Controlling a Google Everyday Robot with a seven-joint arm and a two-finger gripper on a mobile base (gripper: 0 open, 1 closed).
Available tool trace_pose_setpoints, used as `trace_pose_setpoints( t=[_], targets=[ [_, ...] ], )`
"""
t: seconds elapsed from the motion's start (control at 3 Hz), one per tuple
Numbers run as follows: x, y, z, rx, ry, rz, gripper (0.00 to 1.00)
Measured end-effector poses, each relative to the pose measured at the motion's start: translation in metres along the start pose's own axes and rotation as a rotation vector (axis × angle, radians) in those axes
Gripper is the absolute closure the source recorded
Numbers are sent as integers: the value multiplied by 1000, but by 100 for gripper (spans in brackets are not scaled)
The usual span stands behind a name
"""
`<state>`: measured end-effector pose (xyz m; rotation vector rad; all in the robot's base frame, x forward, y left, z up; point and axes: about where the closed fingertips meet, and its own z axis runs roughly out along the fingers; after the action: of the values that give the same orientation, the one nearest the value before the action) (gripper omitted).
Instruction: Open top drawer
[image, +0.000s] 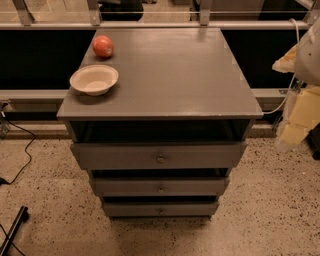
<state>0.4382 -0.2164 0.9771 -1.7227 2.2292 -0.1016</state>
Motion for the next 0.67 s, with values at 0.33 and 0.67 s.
trace_pose_setpoints(
  t=[0.33,0.67],
  targets=[
    [0,0,0,0,0,0,0],
    [1,1,25,0,-14,-20,0]
  ],
)
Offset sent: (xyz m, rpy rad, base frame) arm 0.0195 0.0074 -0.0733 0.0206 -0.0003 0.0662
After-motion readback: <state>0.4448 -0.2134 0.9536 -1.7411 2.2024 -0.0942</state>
